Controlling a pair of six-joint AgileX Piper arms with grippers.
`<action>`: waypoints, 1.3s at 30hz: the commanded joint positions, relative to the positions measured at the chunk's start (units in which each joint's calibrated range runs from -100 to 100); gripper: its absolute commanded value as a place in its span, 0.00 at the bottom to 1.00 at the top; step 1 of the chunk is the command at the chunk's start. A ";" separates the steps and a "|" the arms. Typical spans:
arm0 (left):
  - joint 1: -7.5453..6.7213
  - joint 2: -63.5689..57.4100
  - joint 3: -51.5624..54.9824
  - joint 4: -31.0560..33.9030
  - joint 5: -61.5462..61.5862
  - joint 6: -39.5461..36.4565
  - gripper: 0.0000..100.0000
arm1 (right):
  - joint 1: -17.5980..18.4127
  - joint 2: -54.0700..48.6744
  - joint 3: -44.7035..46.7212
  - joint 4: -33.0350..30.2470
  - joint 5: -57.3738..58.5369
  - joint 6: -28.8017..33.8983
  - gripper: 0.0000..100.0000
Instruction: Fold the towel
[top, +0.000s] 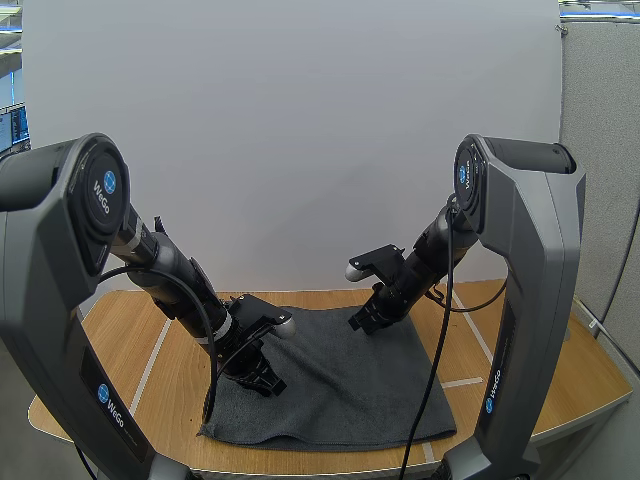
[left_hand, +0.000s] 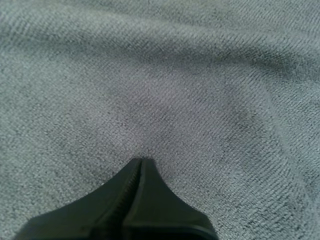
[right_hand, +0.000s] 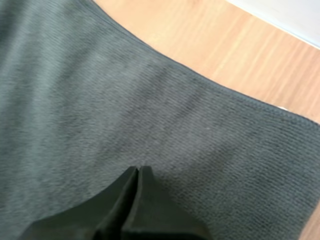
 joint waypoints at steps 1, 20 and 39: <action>-0.17 0.49 2.66 4.40 -1.98 -1.36 0.00 | 0.02 2.21 -0.32 -0.14 -6.07 -1.08 0.00; -0.17 0.49 6.59 16.26 -7.88 -8.20 0.00 | -1.29 4.05 -0.32 -1.42 -18.52 -2.15 0.00; 5.08 0.34 8.73 14.47 -10.36 -4.67 0.00 | -1.94 1.68 -1.95 1.40 -13.01 -2.13 0.00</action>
